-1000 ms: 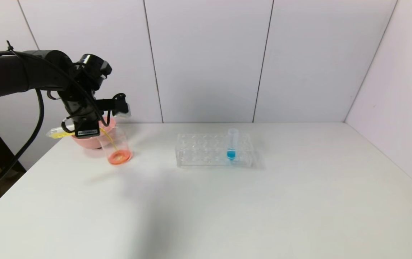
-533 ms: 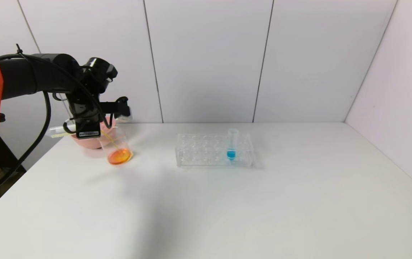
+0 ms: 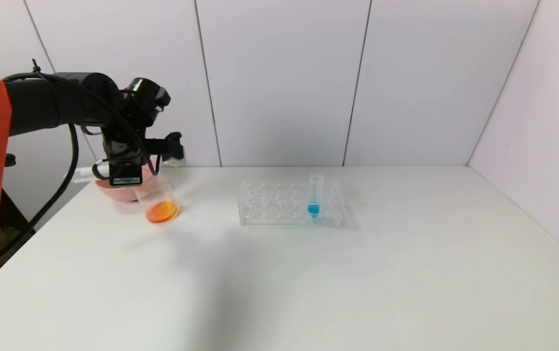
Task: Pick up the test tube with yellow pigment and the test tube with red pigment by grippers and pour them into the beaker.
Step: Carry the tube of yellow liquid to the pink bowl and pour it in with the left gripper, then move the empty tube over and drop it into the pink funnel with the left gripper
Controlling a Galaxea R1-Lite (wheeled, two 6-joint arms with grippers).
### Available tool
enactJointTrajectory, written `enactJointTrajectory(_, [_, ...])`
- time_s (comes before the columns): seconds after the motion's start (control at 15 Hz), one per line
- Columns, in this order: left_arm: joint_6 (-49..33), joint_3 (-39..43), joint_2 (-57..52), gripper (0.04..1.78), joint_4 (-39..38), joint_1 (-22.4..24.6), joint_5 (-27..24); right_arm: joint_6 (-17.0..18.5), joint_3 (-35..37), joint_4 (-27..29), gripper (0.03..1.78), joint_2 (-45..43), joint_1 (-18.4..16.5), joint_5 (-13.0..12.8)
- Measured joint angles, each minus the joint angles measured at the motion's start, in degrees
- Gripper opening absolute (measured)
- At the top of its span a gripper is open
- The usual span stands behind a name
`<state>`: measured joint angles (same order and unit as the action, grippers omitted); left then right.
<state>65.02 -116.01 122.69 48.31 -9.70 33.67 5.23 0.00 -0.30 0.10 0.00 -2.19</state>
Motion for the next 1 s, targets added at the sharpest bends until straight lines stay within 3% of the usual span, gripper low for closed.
enactJointTrajectory(0.2, [-1.06, 0.40, -0.88, 0.45, -0.39, 0.28, -0.38, 0.02, 0.00, -0.02, 1.71, 0.00, 0.00, 0.02])
enactJointTrajectory(0.4, [-3.80, 0.84, -3.23, 0.45, -0.57, 3.49, -3.11, 0.00, 0.00, -0.02, 1.71, 0.00, 0.00, 0.00])
enactJointTrajectory(0.53, [-10.57, 0.99, -5.13, 0.45, -1.24, 6.46, -9.56, 0.02, 0.00, -0.02, 1.71, 0.00, 0.00, 0.00])
enactJointTrajectory(0.8, [-29.39, 3.44, -10.80, 0.45, -3.33, 12.46, -27.20, 0.00, 0.00, -0.02, 1.71, 0.00, 0.00, 0.00])
enactJointTrajectory(1.0, [-42.65, 13.58, -16.54, 0.45, -12.68, 15.63, -33.77, 0.02, 0.00, -0.02, 1.71, 0.00, 0.00, 0.02])
